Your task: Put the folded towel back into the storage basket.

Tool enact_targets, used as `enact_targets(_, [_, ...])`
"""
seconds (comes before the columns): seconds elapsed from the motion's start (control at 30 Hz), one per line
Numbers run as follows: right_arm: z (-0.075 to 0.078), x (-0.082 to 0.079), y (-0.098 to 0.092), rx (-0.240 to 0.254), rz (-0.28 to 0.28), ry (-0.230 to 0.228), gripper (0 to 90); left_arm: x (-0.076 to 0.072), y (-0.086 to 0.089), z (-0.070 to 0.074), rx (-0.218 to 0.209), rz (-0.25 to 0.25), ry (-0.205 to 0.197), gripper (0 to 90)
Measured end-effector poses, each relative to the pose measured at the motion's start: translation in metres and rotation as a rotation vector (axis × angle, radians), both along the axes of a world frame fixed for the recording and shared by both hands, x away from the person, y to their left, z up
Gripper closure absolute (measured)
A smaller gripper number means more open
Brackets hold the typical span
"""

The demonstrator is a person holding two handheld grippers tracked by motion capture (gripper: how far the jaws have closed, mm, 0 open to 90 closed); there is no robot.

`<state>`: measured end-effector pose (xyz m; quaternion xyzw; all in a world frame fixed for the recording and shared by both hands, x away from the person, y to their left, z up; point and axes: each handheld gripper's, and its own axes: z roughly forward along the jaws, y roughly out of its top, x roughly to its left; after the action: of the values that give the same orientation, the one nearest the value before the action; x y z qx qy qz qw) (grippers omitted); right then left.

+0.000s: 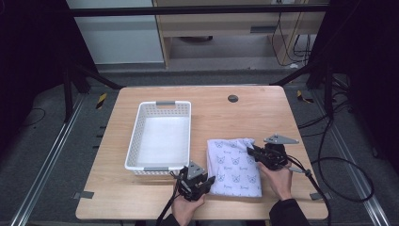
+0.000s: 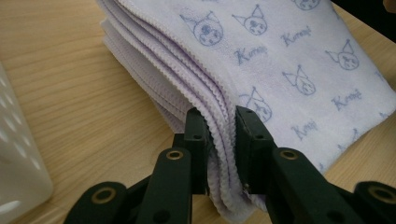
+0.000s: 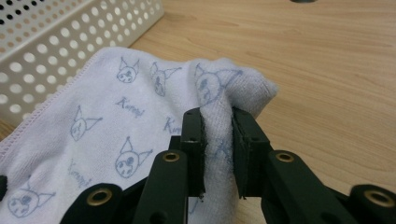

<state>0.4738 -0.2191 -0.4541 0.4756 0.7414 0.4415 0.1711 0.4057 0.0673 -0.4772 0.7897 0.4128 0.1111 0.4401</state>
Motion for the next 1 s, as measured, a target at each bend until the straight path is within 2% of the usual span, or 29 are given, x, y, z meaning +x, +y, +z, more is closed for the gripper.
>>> enact_targets(0.1, [0.007, -0.003, 0.001, 0.002, 0.003, -0.020, 76.5, -0.001, 0.003, 0.006, -0.010, -0.001, -0.014, 75.3])
enact_targets(0.47, [0.028, -0.011, 0.004, 0.003, 0.005, -0.100, 76.4, -0.004, 0.008, 0.033, 0.006, -0.022, -0.075, 75.3])
enact_targets(1.0, [0.052, -0.015, 0.010, 0.025, 0.013, -0.174, 76.4, -0.005, 0.019, 0.064, 0.011, -0.027, -0.144, 75.5])
